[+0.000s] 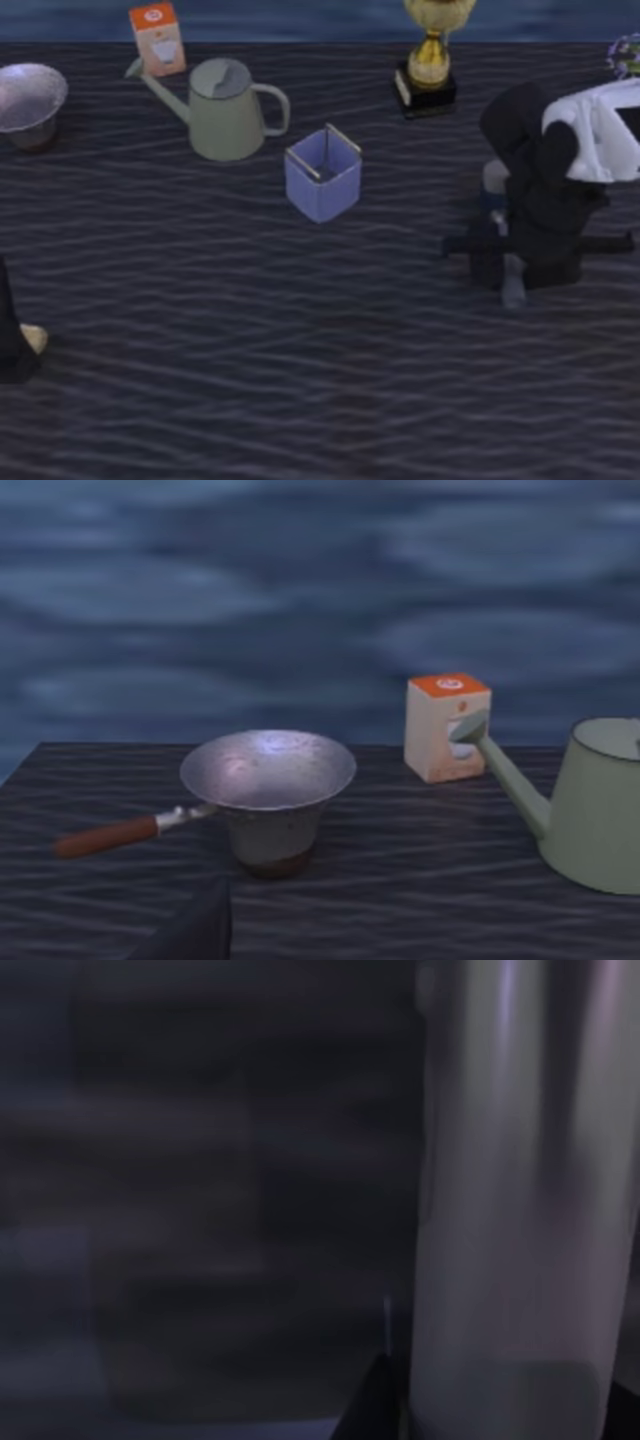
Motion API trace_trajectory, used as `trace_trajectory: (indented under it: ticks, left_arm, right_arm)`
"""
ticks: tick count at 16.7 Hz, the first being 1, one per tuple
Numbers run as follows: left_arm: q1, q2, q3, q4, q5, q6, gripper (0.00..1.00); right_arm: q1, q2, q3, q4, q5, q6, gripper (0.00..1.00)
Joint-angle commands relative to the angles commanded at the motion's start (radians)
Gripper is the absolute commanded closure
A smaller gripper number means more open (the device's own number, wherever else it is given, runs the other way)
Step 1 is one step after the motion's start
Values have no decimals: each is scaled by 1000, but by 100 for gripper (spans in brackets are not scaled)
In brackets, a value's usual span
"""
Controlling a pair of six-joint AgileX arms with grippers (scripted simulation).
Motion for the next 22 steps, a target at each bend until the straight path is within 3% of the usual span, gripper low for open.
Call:
trace_trajectory:
  ticks: [6,7,12,16,22]
  left_arm:
    - [0,0,0,0,0,0,0]
    - [0,0,0,0,0,0,0]
    - [0,0,0,0,0,0,0]
    - [0,0,0,0,0,0,0]
    - [0,0,0,0,0,0,0]
  right_arm:
    - [0,0,0,0,0,0,100]
    - [12,-41,22,-10,-43,27,100]
    - [16,-63,2,97,-77,-4,100]
    - [17,-109,-56,338,-155,-66,100]
    - [15,-204,-204,846,-314,-192,100]
